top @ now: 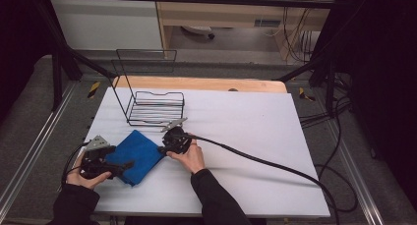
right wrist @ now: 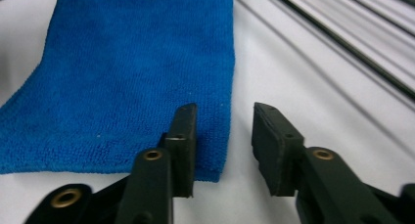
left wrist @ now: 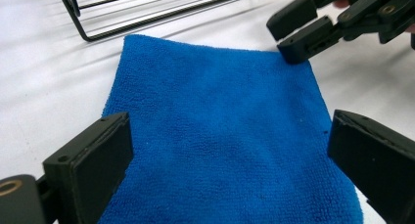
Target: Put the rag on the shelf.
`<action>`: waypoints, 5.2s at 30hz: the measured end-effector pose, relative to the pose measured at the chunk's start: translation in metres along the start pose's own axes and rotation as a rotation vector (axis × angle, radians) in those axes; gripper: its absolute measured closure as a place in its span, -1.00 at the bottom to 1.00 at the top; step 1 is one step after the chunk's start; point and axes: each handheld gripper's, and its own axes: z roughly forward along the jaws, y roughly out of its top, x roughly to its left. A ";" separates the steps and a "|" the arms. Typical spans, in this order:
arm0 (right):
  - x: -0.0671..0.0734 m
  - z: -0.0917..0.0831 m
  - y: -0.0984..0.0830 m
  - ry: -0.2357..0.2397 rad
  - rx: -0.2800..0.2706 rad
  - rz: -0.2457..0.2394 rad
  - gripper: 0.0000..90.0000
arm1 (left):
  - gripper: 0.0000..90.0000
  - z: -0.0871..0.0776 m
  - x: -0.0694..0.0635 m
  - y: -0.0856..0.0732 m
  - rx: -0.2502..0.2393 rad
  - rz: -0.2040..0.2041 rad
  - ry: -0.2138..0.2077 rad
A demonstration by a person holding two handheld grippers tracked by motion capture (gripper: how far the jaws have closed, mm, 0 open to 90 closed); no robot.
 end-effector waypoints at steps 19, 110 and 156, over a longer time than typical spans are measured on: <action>0.008 0.000 -0.004 0.032 0.038 0.051 0.96 | -0.92 -0.002 0.002 0.000 -0.013 -0.006 0.015; -0.040 -0.110 -0.058 -0.140 -0.219 0.137 -0.72 | -0.92 0.024 0.006 0.033 0.016 -0.009 0.037; -0.044 -0.133 -0.096 -0.116 -0.186 0.163 -0.82 | 0.54 0.093 0.009 0.045 0.131 -0.075 0.039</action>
